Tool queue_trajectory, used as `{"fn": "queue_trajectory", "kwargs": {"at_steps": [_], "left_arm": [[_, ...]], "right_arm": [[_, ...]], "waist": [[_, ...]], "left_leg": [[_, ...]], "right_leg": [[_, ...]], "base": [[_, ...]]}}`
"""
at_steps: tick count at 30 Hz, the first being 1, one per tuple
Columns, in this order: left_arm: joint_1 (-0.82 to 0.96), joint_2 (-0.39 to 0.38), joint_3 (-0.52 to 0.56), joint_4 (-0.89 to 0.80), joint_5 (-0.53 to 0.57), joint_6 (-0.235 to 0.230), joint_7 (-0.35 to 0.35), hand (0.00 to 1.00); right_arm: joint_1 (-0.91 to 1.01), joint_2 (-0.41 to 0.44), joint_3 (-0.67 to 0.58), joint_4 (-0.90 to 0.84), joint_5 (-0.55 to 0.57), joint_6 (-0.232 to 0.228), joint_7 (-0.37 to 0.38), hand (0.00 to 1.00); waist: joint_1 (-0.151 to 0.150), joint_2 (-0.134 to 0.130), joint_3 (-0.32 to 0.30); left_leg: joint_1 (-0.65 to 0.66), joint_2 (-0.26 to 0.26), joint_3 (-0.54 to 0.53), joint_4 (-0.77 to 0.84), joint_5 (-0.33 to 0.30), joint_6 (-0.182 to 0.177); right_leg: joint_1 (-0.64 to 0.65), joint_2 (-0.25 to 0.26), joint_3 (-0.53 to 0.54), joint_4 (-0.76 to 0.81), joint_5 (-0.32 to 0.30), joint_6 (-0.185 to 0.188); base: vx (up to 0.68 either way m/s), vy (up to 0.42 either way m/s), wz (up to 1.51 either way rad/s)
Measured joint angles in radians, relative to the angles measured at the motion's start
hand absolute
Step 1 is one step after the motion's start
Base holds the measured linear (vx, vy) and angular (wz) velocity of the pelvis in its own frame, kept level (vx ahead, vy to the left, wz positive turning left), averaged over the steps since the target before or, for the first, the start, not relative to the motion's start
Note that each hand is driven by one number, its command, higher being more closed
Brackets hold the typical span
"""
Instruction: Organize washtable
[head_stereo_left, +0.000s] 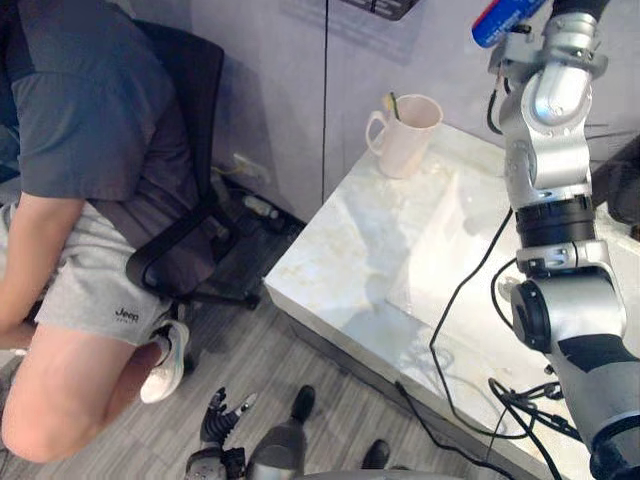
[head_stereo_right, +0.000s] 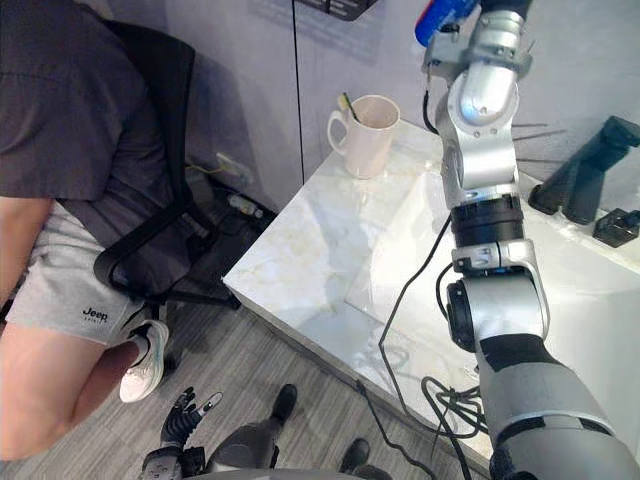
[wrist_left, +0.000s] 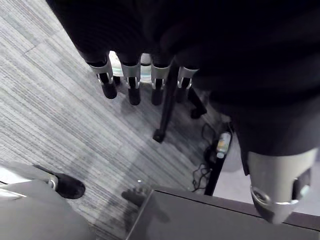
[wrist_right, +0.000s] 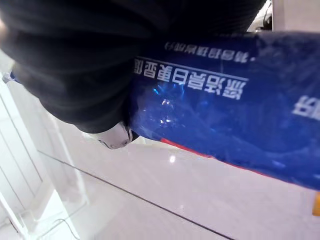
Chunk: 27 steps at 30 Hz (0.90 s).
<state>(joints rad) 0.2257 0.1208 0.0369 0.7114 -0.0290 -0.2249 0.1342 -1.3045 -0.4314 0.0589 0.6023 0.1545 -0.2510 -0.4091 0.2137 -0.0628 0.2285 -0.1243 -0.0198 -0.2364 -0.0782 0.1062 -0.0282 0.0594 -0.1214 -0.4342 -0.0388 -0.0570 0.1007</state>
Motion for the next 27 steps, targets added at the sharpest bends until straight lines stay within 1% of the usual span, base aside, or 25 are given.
{"fn": "queue_trajectory", "kwargs": {"at_steps": [2, 3, 7, 11, 13, 17, 18, 23, 27], "left_arm": [[-0.015, 0.003, -0.006, 0.009, -0.001, -0.001, 0.000, 0.00], [-0.021, 0.003, -0.008, 0.008, -0.003, -0.005, 0.001, 0.00], [-0.033, 0.020, -0.032, 0.007, -0.028, -0.007, 0.004, 0.00], [-0.050, 0.023, -0.046, 0.007, -0.050, -0.008, 0.023, 0.00], [-0.052, 0.023, -0.048, 0.006, -0.052, -0.016, 0.024, 0.00], [-0.054, 0.025, -0.065, 0.005, -0.072, -0.023, 0.030, 0.00], [-0.054, 0.028, -0.073, 0.005, -0.075, -0.023, 0.041, 0.00], [-0.055, 0.029, -0.077, 0.006, -0.075, -0.023, 0.043, 0.00], [-0.061, 0.028, -0.086, 0.007, -0.075, -0.023, 0.048, 0.00]], "right_arm": [[-0.023, -0.004, 0.010, 0.034, 0.000, 0.007, -0.003, 1.00], [-0.045, -0.008, 0.027, 0.058, 0.000, 0.018, -0.002, 1.00], [-0.083, -0.008, 0.062, 0.115, 0.000, 0.036, -0.003, 1.00], [-0.087, -0.008, 0.078, 0.138, -0.009, 0.050, -0.003, 1.00], [-0.095, -0.008, 0.079, 0.165, -0.009, 0.064, -0.005, 1.00], [-0.103, -0.009, 0.079, 0.185, -0.009, 0.066, -0.006, 1.00], [-0.103, -0.009, 0.079, 0.199, -0.009, 0.066, -0.006, 0.00], [-0.102, -0.008, 0.103, 0.209, -0.012, 0.071, -0.004, 0.00], [-0.102, -0.007, 0.108, 0.209, -0.039, 0.074, -0.003, 0.00]], "waist": [[0.015, 0.000, 0.005], [0.021, 0.001, 0.020], [0.022, -0.001, 0.047], [0.024, -0.001, 0.056], [0.024, 0.000, 0.061], [0.022, 0.004, 0.078], [0.022, 0.005, 0.078], [0.021, 0.005, 0.078], [0.021, 0.015, 0.086]], "left_leg": [[-0.022, 0.000, 0.000, 0.007, 0.000, 0.000], [-0.023, 0.000, 0.003, 0.009, 0.000, 0.000], [-0.040, 0.001, 0.000, 0.012, 0.002, -0.003], [-0.062, 0.001, -0.004, 0.018, 0.002, -0.004], [-0.062, 0.001, -0.006, 0.020, 0.002, -0.004], [-0.067, 0.001, -0.006, 0.025, 0.002, -0.004], [-0.068, 0.002, -0.006, 0.026, 0.002, -0.004], [-0.071, 0.003, 0.001, 0.026, 0.002, -0.004], [-0.071, 0.003, 0.001, 0.026, 0.002, -0.004]], "right_leg": [[-0.019, 0.000, 0.000, 0.001, 0.002, -0.003], [-0.021, 0.000, 0.000, 0.000, 0.003, -0.004], [-0.034, 0.002, -0.002, 0.000, 0.004, -0.006], [-0.050, 0.003, -0.005, -0.001, 0.004, -0.006], [-0.049, 0.004, -0.007, -0.001, 0.004, -0.006], [-0.051, 0.005, -0.006, -0.001, 0.004, -0.006], [-0.052, 0.005, -0.006, -0.001, 0.005, -0.006], [-0.060, 0.005, 0.000, 0.000, 0.006, -0.009], [-0.060, 0.005, 0.000, 0.000, 0.006, -0.009]], "base": [[-0.03, 0.011, 0.01], [-0.02, 0.015, -0.04], [-0.01, 0.003, 0.01], [0.00, 0.009, 0.02], [0.00, 0.006, 0.02], [-0.01, 0.005, 0.00], [0.00, 0.000, 0.00], [-0.02, 0.021, -0.04], [0.00, 0.000, 0.00]]}}
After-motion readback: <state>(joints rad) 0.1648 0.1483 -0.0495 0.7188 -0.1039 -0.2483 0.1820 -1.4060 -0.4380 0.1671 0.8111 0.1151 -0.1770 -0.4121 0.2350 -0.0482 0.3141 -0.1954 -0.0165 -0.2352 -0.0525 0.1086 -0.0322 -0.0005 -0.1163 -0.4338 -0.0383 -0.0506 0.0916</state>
